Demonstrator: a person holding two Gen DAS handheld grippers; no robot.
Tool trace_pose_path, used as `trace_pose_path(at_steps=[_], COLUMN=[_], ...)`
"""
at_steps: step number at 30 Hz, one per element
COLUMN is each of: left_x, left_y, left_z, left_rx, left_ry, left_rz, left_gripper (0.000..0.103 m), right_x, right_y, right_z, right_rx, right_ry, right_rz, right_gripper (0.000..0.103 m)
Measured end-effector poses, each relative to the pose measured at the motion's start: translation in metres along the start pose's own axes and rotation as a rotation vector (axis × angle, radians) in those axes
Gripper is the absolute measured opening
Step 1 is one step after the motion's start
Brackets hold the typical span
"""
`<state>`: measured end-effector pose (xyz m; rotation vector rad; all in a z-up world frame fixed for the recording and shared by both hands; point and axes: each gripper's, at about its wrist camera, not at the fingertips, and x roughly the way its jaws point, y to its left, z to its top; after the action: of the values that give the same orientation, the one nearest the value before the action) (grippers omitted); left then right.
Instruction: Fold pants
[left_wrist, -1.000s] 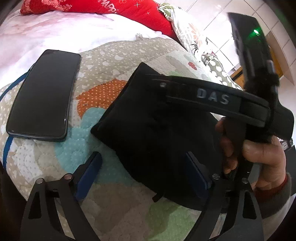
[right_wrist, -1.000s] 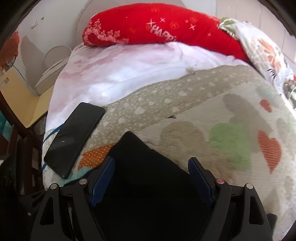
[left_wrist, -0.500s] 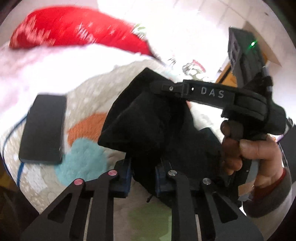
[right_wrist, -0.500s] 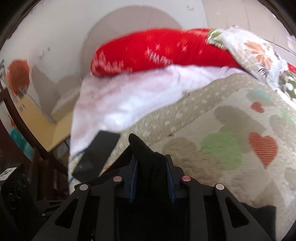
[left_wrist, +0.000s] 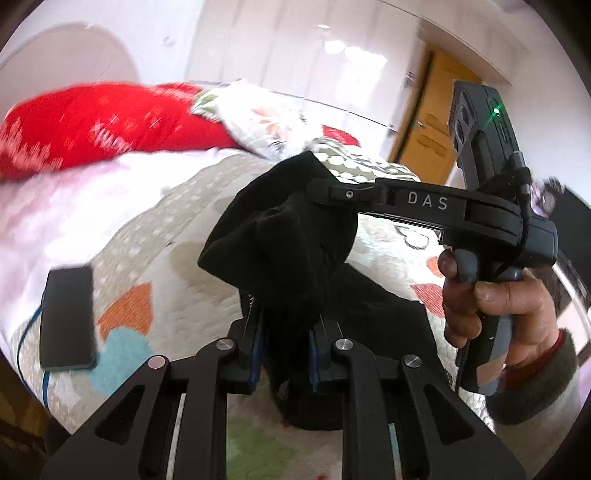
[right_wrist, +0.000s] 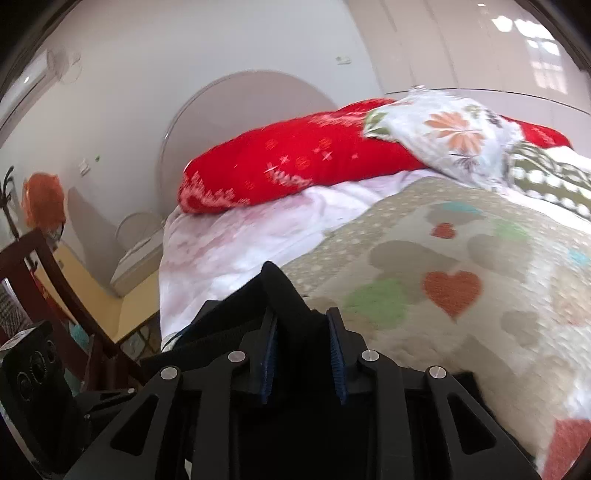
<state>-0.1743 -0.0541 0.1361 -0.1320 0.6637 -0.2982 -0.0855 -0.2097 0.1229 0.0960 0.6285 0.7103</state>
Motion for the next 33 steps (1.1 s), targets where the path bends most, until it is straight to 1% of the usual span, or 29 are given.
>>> trace_pose_path(at_steps=[2, 4, 7, 8, 9, 10, 11, 12, 14, 15, 16, 17, 18, 19, 20, 21, 22, 23, 25, 26, 27, 29, 31, 33], left_x=[0.005, 0.016, 0.034, 0.045, 0.050, 0.061, 0.067, 0.078, 0.082, 0.076, 0.069, 0.062, 0.050, 0.040, 0.028, 0.016, 0.011, 0.008, 0.015, 0.020, 0.028, 0.040, 0.048, 0.054], left_y=[-0.020, -0.045, -0.080, -0.098, -0.106, -0.121, -0.127, -0.139, -0.148, -0.151, -0.148, -0.145, -0.137, -0.131, -0.125, -0.116, -0.109, -0.104, -0.086, -0.080, -0.070, -0.056, -0.049, -0.049], left_z=[-0.001, -0.005, -0.019, -0.028, -0.033, -0.044, -0.051, -0.064, -0.076, -0.079, -0.076, -0.071, -0.062, -0.055, -0.051, -0.044, -0.039, -0.034, -0.026, -0.025, -0.025, -0.026, -0.030, -0.032], left_rx=[0.061, 0.143, 0.242, 0.295, 0.321, 0.361, 0.383, 0.427, 0.488, 0.499, 0.487, 0.470, 0.441, 0.426, 0.416, 0.412, 0.408, 0.404, 0.386, 0.372, 0.338, 0.276, 0.249, 0.230], left_ry=[0.001, 0.013, 0.031, 0.045, 0.057, 0.091, 0.117, 0.162, 0.186, 0.183, 0.192, 0.209, 0.221, 0.204, 0.170, 0.126, 0.100, 0.082, 0.067, 0.076, 0.107, 0.146, 0.174, 0.192], left_rz=[0.001, -0.005, -0.029, -0.031, -0.037, -0.055, -0.070, -0.083, -0.078, -0.095, -0.140, -0.180, -0.238, -0.265, -0.279, -0.269, -0.250, -0.224, -0.147, -0.113, -0.075, -0.069, -0.049, -0.043], left_gripper=[0.017, 0.017, 0.017, 0.017, 0.017, 0.019, 0.021, 0.022, 0.033, 0.036, 0.043, 0.050, 0.054, 0.064, 0.074, 0.077, 0.080, 0.080, 0.080, 0.080, 0.080, 0.080, 0.080, 0.080], right_x=[-0.019, -0.032, -0.053, -0.060, -0.066, -0.073, -0.081, -0.089, -0.104, -0.113, -0.121, -0.128, -0.134, -0.137, -0.138, -0.139, -0.136, -0.131, -0.115, -0.105, -0.097, -0.083, -0.072, -0.062], right_y=[-0.013, -0.028, -0.056, -0.065, -0.076, -0.087, -0.099, -0.110, -0.126, -0.132, -0.137, -0.138, -0.138, -0.136, -0.134, -0.134, -0.131, -0.132, -0.128, -0.126, -0.127, -0.125, -0.123, -0.122], right_z=[-0.008, -0.017, -0.040, -0.049, -0.058, -0.068, -0.079, -0.089, -0.105, -0.113, -0.120, -0.125, -0.131, -0.135, -0.140, -0.143, -0.145, -0.148, -0.145, -0.145, -0.145, -0.146, -0.146, -0.147], right_rx=[0.027, 0.052, 0.124, 0.147, 0.176, 0.209, 0.244, 0.275, 0.337, 0.373, 0.400, 0.415, 0.426, 0.442, 0.460, 0.475, 0.497, 0.518, 0.531, 0.533, 0.540, 0.569, 0.599, 0.619], right_ry=[-0.017, -0.023, -0.017, -0.013, -0.006, 0.003, 0.013, 0.018, 0.017, 0.016, 0.002, -0.015, -0.027, -0.036, -0.047, -0.055, -0.060, -0.056, -0.025, 0.002, 0.024, 0.040, 0.032, 0.025], right_rz=[-0.025, -0.062, -0.128, -0.153, -0.182, -0.216, -0.259, -0.303, -0.354, -0.357, -0.343, -0.326, -0.305, -0.270, -0.227, -0.191, -0.152, -0.122, -0.123, -0.140, -0.144, -0.105, -0.033, 0.009], right_gripper=[0.024, 0.023, 0.022, 0.019, 0.013, 0.013, 0.013, 0.018, 0.018, 0.021, 0.025, 0.039, 0.063, 0.073, 0.080, 0.080, 0.080, 0.082, 0.083, 0.083, 0.083, 0.083, 0.083, 0.081])
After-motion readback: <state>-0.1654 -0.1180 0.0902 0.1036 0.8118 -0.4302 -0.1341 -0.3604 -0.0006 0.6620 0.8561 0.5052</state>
